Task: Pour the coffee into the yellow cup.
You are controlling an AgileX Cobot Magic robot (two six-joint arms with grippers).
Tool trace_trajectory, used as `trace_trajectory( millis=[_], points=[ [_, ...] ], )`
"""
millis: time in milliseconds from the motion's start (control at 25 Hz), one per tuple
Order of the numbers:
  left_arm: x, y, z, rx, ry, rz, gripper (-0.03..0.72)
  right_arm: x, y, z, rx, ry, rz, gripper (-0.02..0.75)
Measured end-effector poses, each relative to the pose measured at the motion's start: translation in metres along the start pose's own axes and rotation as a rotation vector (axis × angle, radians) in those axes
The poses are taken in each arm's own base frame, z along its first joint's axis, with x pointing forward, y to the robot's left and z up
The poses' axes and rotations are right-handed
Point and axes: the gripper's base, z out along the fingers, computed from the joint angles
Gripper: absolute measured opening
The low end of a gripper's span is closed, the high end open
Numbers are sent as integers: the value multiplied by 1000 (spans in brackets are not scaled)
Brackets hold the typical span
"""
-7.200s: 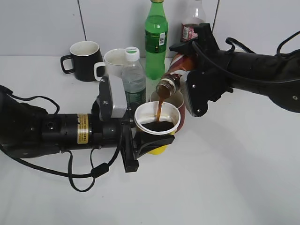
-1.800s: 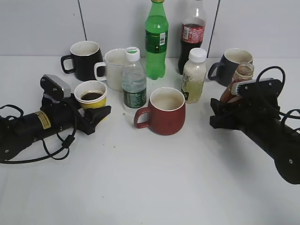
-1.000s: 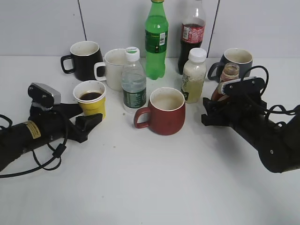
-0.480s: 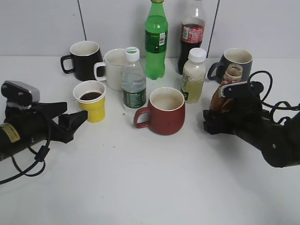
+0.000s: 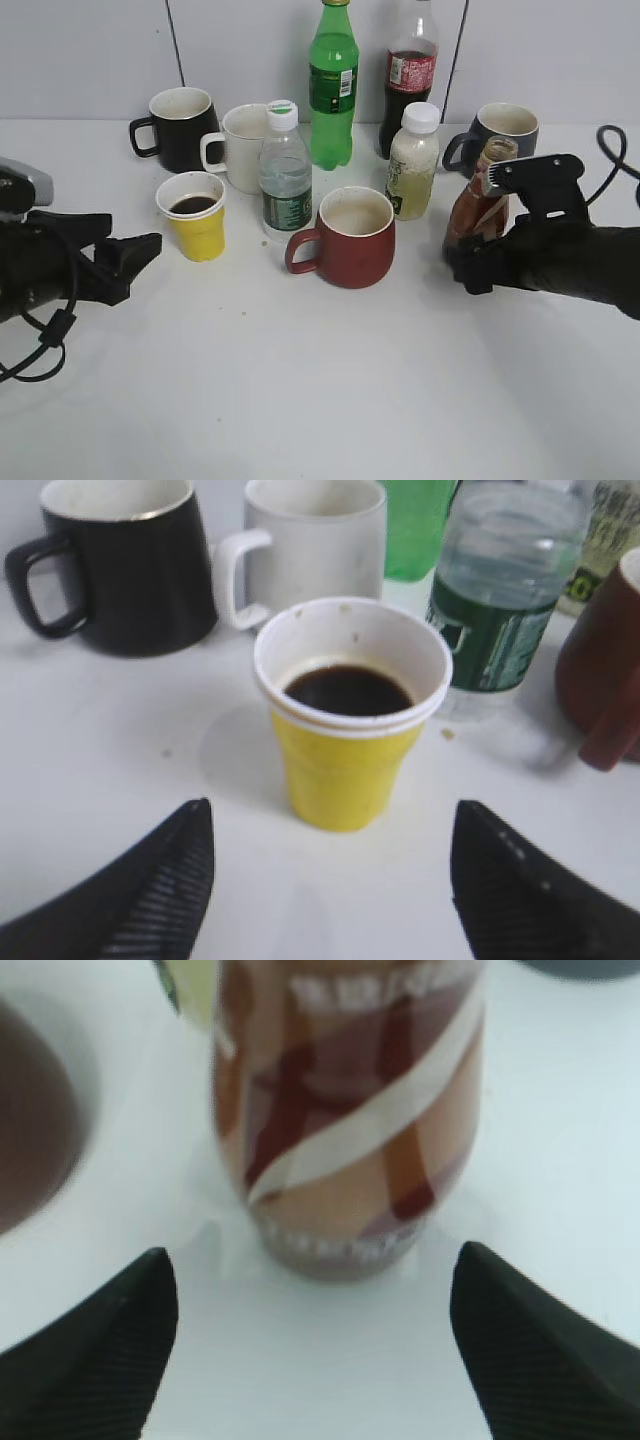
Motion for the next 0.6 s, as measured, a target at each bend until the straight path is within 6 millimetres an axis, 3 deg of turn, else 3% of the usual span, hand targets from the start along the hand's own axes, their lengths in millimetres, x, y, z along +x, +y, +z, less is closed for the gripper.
trace_trajectory(
  millis=[200, 360, 600],
  points=[
    [-7, -9, -7, -71, 111, -26, 559, -9, 2, -31, -41, 125, 9, 629],
    [-16, -20, -21, -146, 296, -84, 559, -17, 4, -62, -73, 189, 5, 626],
    [-48, -26, -46, -207, 539, -130, 559, -37, 7, -117, -134, 300, -6, 615]
  ],
)
